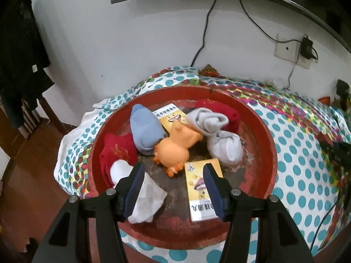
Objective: Organize objects
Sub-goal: 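Carry the red MARUBI box onto the red tray and open the right tool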
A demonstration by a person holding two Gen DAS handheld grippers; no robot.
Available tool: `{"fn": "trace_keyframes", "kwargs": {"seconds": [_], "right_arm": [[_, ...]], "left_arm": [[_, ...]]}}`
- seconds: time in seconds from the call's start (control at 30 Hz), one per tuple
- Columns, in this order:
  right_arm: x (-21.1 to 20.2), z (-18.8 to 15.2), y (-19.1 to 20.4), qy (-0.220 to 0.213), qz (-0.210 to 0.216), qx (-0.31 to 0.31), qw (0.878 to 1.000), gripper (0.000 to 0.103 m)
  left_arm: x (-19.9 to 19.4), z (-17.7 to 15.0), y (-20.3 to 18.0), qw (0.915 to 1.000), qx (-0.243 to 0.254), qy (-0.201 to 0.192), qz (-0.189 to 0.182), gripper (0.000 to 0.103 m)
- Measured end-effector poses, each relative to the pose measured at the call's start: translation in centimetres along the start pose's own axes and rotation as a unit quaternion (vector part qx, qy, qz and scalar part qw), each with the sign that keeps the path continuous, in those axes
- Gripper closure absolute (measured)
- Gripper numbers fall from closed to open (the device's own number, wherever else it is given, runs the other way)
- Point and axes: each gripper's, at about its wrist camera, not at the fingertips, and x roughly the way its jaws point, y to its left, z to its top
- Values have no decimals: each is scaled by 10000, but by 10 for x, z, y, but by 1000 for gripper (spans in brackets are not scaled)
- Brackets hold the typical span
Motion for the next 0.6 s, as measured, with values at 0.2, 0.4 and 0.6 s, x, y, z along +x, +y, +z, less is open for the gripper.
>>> {"fn": "trace_keyframes", "kwargs": {"seconds": [0.2, 0.4, 0.6], "right_arm": [[-3, -3, -3, 46, -100, 64, 9999, 76], [-10, -10, -7, 130, -85, -49, 9999, 76], [-24, -9, -4, 76, 99, -216, 9997, 76]], "left_arm": [[-2, -8, -8, 9997, 139, 31, -184, 46], [-3, -15, -8, 9995, 62, 51, -299, 46], [-4, -21, -2, 9995, -22, 78, -304, 46]]}}
